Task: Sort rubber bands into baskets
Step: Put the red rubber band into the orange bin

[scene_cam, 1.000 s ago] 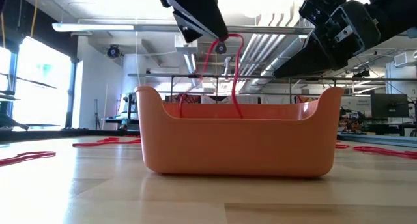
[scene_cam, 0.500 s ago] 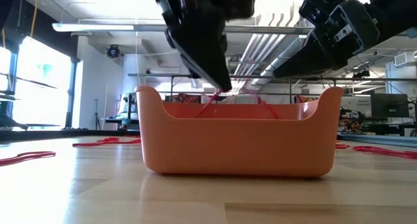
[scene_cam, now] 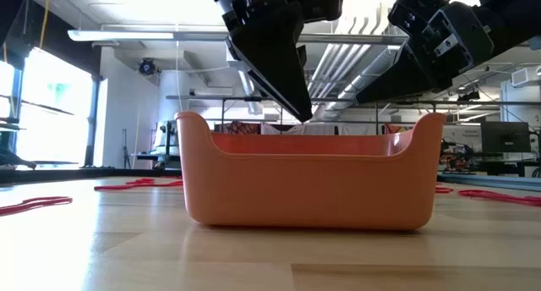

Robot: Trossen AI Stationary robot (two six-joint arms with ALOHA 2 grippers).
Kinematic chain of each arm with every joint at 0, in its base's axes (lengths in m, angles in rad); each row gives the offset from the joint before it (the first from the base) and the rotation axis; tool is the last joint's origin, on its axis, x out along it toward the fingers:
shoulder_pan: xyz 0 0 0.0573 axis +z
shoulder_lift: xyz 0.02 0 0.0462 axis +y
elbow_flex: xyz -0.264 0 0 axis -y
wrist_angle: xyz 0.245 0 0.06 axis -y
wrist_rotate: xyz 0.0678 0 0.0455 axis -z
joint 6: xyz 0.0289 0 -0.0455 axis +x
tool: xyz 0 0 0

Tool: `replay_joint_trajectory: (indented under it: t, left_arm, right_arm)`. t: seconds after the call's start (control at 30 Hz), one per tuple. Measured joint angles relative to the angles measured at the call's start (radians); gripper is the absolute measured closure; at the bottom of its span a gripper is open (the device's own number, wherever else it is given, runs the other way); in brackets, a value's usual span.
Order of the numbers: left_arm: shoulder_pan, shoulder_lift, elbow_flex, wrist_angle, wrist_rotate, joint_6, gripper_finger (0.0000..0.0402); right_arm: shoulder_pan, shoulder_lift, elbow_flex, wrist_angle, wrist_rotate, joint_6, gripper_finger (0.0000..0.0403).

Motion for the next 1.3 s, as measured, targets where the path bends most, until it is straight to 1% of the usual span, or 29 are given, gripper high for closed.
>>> replay_joint_trajectory:
  t: [0.13,0.23,0.4,0.53,0.77,0.87,1.0,1.13,1.3]
  left_arm:
    - [-0.006,0.0,0.028,-0.048,-0.018,0.039,0.0311]
    - [-0.015,-0.013,0.032,-0.054,-0.058,0.076,0.0297]
    - [-0.021,-0.059,0.032,-0.052,-0.139,0.092,0.0291]
    - [-0.031,-0.102,0.002,0.016,-0.217,0.111,0.0291]
    - [-0.031,-0.193,-0.193,0.25,-0.272,0.125,0.0291]
    - [-0.03,-0.246,-0.281,0.332,-0.28,0.115,0.0291]
    - [-0.031,-0.341,-0.374,0.34,-0.323,0.092,0.0291]
    - [-0.03,-0.456,-0.48,0.325,-0.36,0.012,0.0291]
    - [0.002,-0.583,-0.574,0.185,-0.421,-0.116,0.0291]
  right_arm:
    - [0.0,0.0,0.0,-0.005,-0.002,0.0,0.0403]
    - [0.0,0.0,0.0,-0.01,-0.002,0.0,0.0403]
    - [0.001,0.0,0.0,-0.013,-0.002,0.0,0.0403]
    - [0.001,0.0,0.0,-0.013,-0.002,-0.009,0.0403]
    - [0.001,0.0,0.0,0.003,-0.001,-0.049,0.0403]
    - [0.001,0.0,0.0,0.011,-0.001,-0.048,0.0403]
    - [0.001,0.0,0.0,0.021,0.001,-0.045,0.0403]
    - [0.001,0.0,0.0,0.024,0.001,-0.045,0.0403]
    - [-0.007,0.0,0.0,0.025,0.004,-0.052,0.0403]
